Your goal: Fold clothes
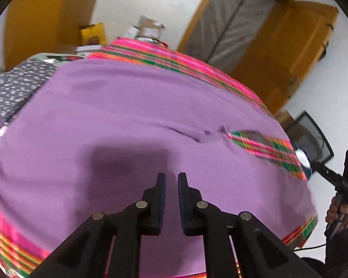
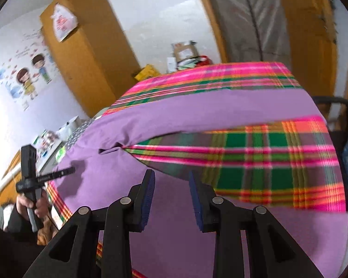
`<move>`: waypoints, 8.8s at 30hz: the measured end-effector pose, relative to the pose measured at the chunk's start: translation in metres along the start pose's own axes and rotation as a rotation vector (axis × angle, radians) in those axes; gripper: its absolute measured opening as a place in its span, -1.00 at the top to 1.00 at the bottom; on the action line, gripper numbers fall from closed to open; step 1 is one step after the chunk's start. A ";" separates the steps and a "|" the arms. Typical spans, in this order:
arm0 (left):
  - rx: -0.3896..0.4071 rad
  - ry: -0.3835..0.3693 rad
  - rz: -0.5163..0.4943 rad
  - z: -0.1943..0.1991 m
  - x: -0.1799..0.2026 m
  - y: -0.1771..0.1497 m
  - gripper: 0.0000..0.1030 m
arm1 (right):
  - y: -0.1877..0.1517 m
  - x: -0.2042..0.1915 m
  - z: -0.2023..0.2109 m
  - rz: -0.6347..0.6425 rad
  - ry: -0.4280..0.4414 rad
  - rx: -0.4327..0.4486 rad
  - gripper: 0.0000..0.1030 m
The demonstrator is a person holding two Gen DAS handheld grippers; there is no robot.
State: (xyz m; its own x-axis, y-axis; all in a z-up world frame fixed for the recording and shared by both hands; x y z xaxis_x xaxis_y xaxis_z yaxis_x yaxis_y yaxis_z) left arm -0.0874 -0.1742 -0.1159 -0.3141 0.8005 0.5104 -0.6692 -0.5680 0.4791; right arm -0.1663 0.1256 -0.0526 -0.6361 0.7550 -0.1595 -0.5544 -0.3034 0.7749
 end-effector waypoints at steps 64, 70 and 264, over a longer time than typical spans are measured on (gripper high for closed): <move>-0.042 0.090 -0.023 -0.043 0.052 0.025 0.78 | 0.085 0.385 -0.120 -0.252 -0.291 -0.173 0.85; 0.005 0.100 0.010 -0.029 0.038 0.039 0.78 | 0.073 0.395 -0.094 -0.319 -0.331 -0.150 0.41; 0.269 0.193 -0.139 0.062 -0.084 0.104 0.95 | 0.068 -0.152 -0.185 0.768 0.268 -0.192 0.85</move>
State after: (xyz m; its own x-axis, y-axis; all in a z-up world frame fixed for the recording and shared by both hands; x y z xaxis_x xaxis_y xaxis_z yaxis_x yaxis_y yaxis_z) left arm -0.0887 -0.3123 -0.0642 -0.3707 0.8807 0.2951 -0.5214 -0.4602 0.7186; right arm -0.2069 -0.1175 -0.0889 -0.9671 0.1415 0.2113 0.0187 -0.7892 0.6139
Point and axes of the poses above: each gripper's, at about its wrist camera, not at the fingertips, and z roughly against the way its jaws point, x to its right, y to its top, the point moved 10 cm from there along -z, roughly the way its jaws point, and after that the axes turned 14 degrees about z, right-handed, at the moved point
